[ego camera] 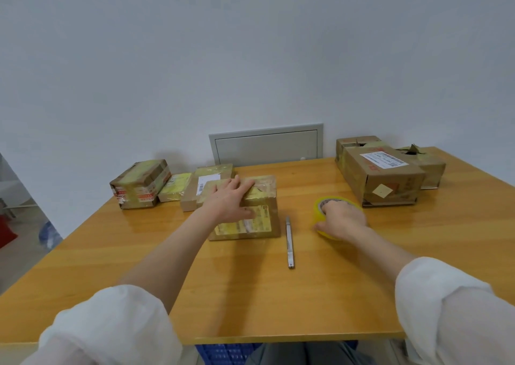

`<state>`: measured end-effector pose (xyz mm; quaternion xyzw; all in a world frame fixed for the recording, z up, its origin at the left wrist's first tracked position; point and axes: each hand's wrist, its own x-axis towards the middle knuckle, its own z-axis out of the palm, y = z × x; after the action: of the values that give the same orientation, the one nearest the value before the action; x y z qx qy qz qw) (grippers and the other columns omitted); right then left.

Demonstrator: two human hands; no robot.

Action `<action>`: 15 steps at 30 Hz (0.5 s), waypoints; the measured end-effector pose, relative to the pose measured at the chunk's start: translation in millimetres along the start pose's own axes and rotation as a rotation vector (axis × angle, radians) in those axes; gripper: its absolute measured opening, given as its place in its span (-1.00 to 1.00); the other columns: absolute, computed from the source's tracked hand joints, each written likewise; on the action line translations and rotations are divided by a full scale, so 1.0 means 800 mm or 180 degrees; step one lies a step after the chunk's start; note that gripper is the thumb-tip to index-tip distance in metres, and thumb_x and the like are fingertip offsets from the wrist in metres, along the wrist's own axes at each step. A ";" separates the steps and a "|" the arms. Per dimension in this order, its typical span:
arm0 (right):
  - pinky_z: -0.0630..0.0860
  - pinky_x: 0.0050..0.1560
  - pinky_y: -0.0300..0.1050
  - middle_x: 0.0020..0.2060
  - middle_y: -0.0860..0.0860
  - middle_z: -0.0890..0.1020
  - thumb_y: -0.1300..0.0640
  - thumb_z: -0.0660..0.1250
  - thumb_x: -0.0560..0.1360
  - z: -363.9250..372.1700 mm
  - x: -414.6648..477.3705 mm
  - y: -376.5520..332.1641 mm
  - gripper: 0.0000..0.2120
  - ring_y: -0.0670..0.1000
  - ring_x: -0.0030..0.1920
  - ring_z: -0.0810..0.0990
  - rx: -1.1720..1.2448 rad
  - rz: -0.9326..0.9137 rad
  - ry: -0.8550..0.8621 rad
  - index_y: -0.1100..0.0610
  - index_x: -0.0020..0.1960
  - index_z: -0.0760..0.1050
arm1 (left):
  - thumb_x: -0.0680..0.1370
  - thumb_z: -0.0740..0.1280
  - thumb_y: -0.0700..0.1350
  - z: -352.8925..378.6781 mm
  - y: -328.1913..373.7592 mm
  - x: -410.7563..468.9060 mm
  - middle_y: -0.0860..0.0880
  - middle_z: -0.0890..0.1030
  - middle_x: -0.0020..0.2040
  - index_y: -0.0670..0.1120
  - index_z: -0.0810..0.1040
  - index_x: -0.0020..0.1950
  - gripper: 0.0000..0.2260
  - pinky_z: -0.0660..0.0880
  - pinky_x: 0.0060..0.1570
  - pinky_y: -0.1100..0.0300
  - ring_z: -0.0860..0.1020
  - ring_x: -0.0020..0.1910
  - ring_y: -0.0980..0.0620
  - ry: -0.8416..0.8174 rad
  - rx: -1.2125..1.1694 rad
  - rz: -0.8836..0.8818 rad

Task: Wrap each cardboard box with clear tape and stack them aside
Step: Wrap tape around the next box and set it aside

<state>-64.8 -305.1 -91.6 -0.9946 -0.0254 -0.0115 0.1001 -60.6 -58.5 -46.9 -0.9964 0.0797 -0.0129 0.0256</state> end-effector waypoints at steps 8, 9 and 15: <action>0.46 -0.15 -0.03 -0.15 0.13 0.63 -0.04 0.41 0.48 -0.030 0.031 -0.005 -0.71 0.10 -0.12 0.58 0.1964 -0.0301 0.0226 0.21 -0.10 0.61 | 0.50 0.33 0.20 -0.014 0.008 -0.014 0.02 0.17 0.54 0.19 0.03 0.54 -0.30 0.41 0.28 -0.01 0.23 0.47 -0.07 0.0139 0.0397 0.0184; 0.43 -0.18 -0.05 -0.17 0.14 0.63 -0.03 0.41 0.47 -0.035 0.032 -0.008 -0.70 0.09 -0.15 0.57 0.2038 -0.0348 0.0267 0.23 -0.12 0.61 | 0.50 0.32 0.20 -0.014 0.008 -0.014 0.02 0.16 0.55 0.19 0.01 0.55 -0.28 0.40 0.29 -0.01 0.22 0.47 -0.07 0.0083 0.0399 0.0174; 0.32 -0.26 -0.10 -0.27 0.17 0.57 0.03 0.42 0.47 -0.067 0.028 -0.031 -0.68 0.05 -0.26 0.48 0.2196 -0.0851 0.0453 0.33 -0.16 0.57 | 0.43 0.41 0.20 -0.042 0.007 -0.011 0.03 0.05 0.57 0.02 0.00 0.58 -0.13 0.09 0.47 0.04 0.10 0.53 0.03 0.0553 -0.1194 0.0125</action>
<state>-45.1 -290.5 -33.1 -0.8870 -0.1504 -0.0843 0.4284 -71.0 -64.6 -14.1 -0.9771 0.1019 -0.0833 -0.1672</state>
